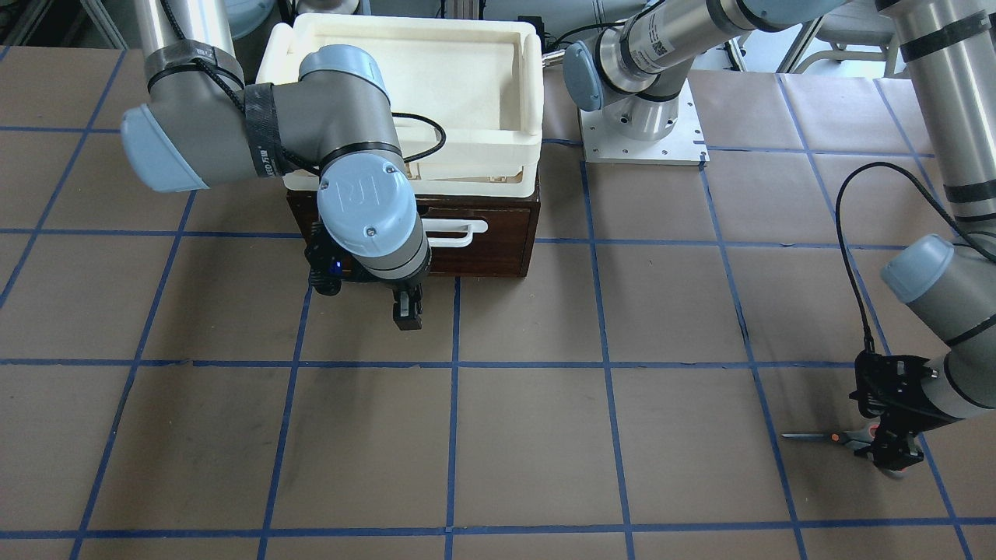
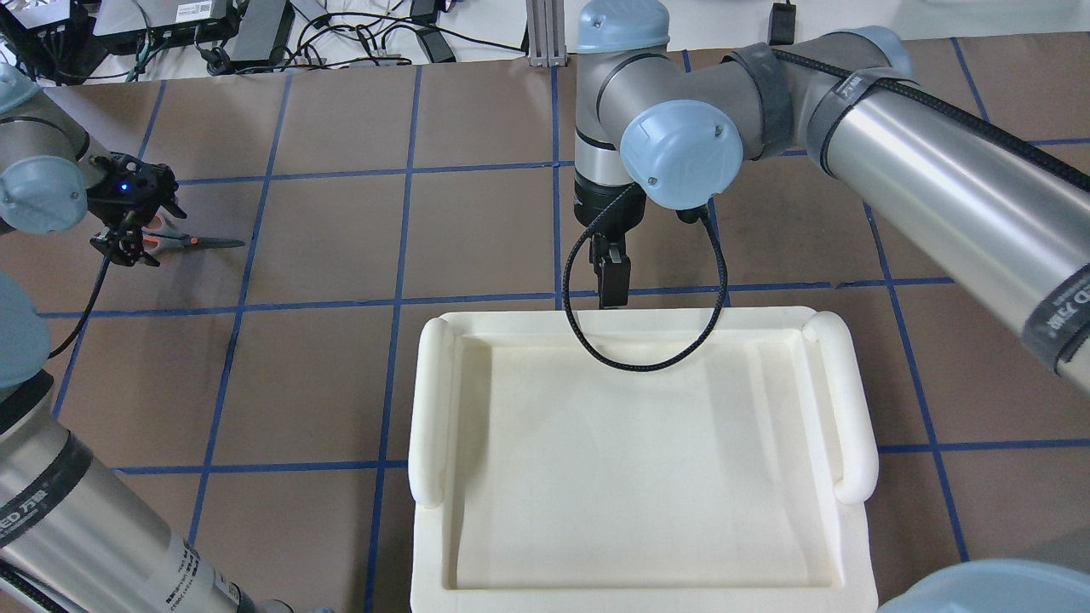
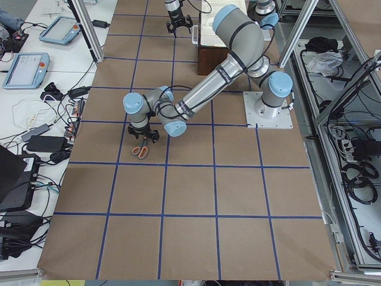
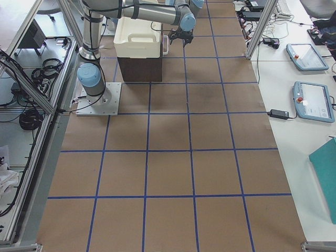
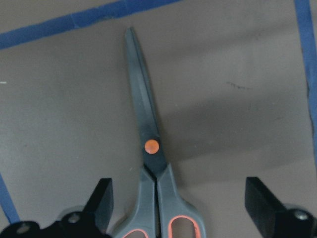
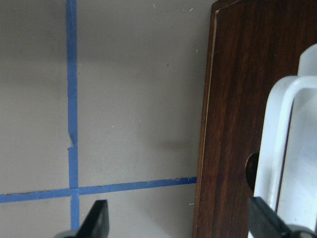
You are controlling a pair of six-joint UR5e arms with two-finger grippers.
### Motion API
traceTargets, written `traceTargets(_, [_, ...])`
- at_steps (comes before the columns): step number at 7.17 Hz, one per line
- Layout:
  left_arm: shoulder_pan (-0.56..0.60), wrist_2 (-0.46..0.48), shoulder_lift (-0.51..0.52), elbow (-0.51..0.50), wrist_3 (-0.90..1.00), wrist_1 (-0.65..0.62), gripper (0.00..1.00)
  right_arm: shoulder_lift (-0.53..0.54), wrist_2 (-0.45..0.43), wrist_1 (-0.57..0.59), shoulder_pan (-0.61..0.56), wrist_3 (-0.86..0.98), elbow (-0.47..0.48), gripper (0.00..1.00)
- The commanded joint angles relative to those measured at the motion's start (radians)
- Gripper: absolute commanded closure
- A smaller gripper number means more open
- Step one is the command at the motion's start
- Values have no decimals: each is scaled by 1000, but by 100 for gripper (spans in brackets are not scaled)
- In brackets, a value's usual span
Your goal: Place scissors in drawer with both arms
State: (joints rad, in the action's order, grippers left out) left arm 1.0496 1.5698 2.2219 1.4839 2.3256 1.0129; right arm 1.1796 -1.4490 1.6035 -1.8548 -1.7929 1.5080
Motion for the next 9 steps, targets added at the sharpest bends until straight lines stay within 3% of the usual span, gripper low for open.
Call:
traceTargets(1, [1,-1,8,-1,-11,-19,12,0,-1,-39,0,-25,-17,0])
traceTargets(6, [6,-1,42,4,-28,-62,14,-15,-1,-89,-1,-82,-19,0])
traceTargets(8, [4,1,45,3,-22,-65,26,-18,2,-124,-1,-80,-15,0])
traceTargets(9, [6,3,45,3,-20,-68,41,-21,1,-128,-1,-80,-15,0])
